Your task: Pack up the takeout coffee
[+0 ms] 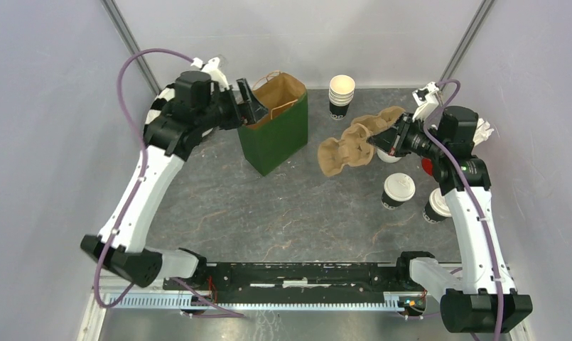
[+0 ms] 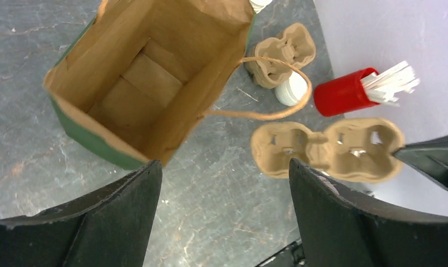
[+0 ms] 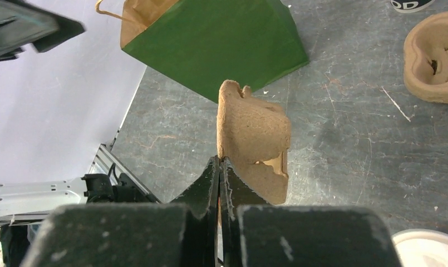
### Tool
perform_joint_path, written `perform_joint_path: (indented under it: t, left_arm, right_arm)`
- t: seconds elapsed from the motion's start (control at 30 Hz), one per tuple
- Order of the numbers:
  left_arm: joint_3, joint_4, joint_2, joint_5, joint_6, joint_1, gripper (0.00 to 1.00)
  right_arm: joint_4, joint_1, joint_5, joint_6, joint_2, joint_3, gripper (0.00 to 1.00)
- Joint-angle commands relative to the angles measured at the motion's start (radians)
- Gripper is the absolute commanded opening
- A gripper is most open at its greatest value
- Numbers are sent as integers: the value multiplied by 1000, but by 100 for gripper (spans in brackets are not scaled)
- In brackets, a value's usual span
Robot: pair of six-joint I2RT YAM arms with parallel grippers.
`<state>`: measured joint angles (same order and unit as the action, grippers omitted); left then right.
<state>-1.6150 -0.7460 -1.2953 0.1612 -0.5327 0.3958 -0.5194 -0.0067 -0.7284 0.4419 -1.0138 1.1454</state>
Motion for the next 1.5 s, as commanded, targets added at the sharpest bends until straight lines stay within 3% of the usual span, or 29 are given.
perform_joint_path:
  t: [0.0, 0.2, 0.33, 0.43, 0.6, 0.8, 0.93, 1.13, 1.17, 1.23, 1.27, 1.3, 1.37, 1.47]
  left_arm:
    - [-3, 144, -81, 77, 139, 1, 89]
    - [4, 235, -136, 117, 234, 44, 91]
    - [-9, 263, -184, 125, 295, 105, 82]
    - [-8, 274, -195, 109, 284, 117, 67]
    - [10, 273, -152, 79, 296, 117, 32]
    - [105, 281, -69, 174, 301, 122, 2]
    - [184, 271, 21, 224, 333, 152, 2]
    - [260, 222, 136, 253, 328, 164, 2]
    - [248, 205, 138, 238, 327, 164, 3]
    - [228, 198, 137, 169, 315, 165, 37]
    - [221, 209, 135, 100, 308, 166, 61]
    - [214, 221, 128, 32, 297, 166, 76]
    - [183, 241, 86, -89, 267, 165, 91]
    - [101, 273, -6, -79, 268, 165, 99]
  right_arm:
    - [-23, 1, 4, 9, 28, 87, 0]
    - [-50, 1, 1, 31, 23, 166, 0]
    - [-30, 2, -17, 71, 30, 176, 0]
    - [-30, 1, -20, 94, 29, 208, 0]
    - [-80, 1, 1, 80, 16, 295, 0]
    - [-293, 1, 86, -64, -74, 528, 0]
    - [-367, 1, 99, -107, -153, 695, 0]
    - [-326, 1, 71, -59, -186, 744, 0]
    - [-314, 1, 68, -49, -181, 733, 0]
    - [-287, 2, 65, -31, -165, 697, 0]
    - [-269, 2, 66, -22, -156, 673, 0]
    - [-256, 1, 66, -13, -145, 655, 0]
    - [-232, 1, 61, 4, -128, 617, 0]
    - [-220, 2, 60, 5, -110, 580, 0]
